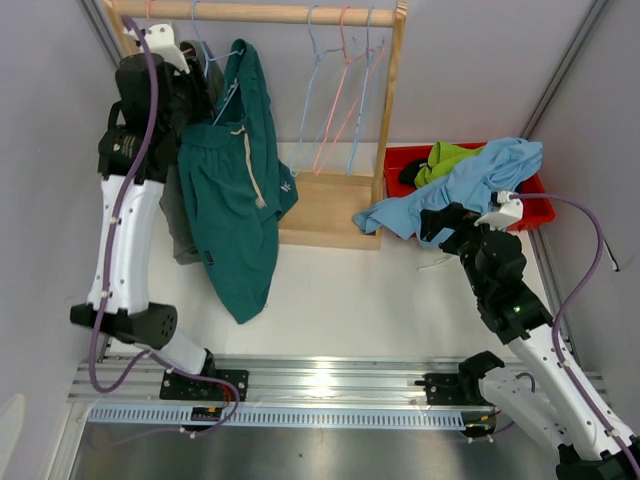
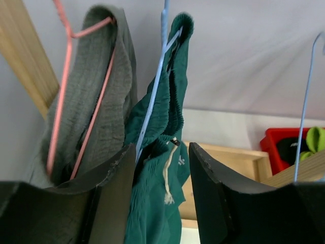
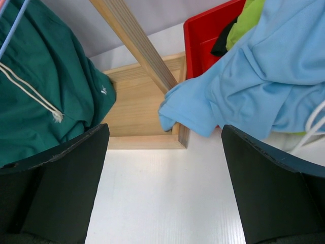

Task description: Remove the shorts from the hanger

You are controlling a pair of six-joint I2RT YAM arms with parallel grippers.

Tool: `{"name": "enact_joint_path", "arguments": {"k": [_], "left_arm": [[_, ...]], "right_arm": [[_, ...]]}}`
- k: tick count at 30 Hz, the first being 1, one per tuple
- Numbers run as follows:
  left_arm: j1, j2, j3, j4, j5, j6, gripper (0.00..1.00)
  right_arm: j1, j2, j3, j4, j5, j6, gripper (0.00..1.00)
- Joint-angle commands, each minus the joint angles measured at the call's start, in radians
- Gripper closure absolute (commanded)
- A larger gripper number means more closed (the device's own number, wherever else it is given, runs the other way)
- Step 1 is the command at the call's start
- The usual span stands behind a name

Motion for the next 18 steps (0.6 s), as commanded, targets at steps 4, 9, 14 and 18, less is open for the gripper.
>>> {"name": "enact_joint_path", "arguments": {"k": [4,9,14,18], "left_arm": [[0.067,0.138,0.192,-0.053,0.086,-0.021,0.52],[0.07,0.201,0.255,-0.073,0.071,-0.025,0.55],[0.076,0.228,0.26,-0.076,0.091,-0.033,0.6],[0.078,0.241,0.255,-0.079,0.096,-0.034,0.62]], "right_arm": [[0.004,-0.051,0.006,-0.045,0.048,-0.037,0.01],[0.004,-0.065,-0.008,-0.059,0.059,-0.04,0.01],[0.004,-0.062,-0.018,-0.055,0.056,-0.032,0.01],[0.006,-0.059,-0.023,-0.049,0.056,-0.026,0.01]]}}
